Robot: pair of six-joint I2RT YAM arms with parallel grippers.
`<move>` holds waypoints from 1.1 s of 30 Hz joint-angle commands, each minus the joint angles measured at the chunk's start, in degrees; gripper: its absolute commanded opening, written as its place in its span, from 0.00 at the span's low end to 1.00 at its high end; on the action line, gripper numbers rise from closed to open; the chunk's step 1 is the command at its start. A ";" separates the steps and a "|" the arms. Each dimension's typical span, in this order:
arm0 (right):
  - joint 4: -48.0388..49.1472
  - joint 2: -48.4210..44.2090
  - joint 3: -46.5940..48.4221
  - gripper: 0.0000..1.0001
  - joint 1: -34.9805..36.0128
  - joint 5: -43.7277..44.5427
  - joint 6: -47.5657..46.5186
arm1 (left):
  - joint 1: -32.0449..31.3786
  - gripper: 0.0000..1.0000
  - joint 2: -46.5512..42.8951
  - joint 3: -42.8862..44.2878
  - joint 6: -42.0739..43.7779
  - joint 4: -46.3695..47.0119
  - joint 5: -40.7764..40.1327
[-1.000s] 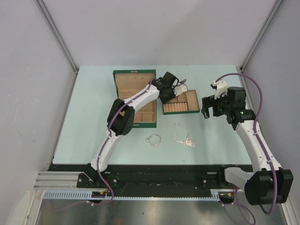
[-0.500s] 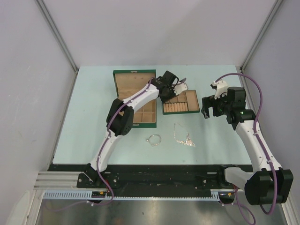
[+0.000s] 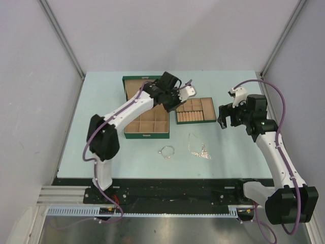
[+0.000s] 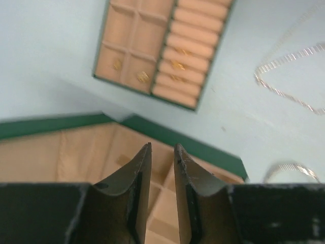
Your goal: Organize the mixed jewelry
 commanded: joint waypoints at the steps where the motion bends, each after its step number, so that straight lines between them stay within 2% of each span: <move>1: 0.36 -1.44 0.08 1.00 0.34 -1.00 -0.48 | -0.22 0.29 -12.30 -13.87 0.28 0.00 5.94; 7: 0.54 -1.35 0.08 1.00 2.18 0.58 -0.48 | -0.39 0.30 -23.19 -29.88 0.02 2.29 10.07; 13: 0.63 -1.00 0.08 1.00 3.59 1.11 -0.57 | -1.53 0.33 -27.16 -41.31 -1.74 7.29 12.01; 20: 0.54 -0.83 0.17 1.00 3.59 1.64 -0.74 | -3.47 0.36 -26.38 -44.85 -2.53 9.15 12.19; 33: 0.27 -0.12 0.08 1.00 2.97 1.90 -0.92 | -5.31 0.36 -21.19 -44.94 -4.20 10.90 13.59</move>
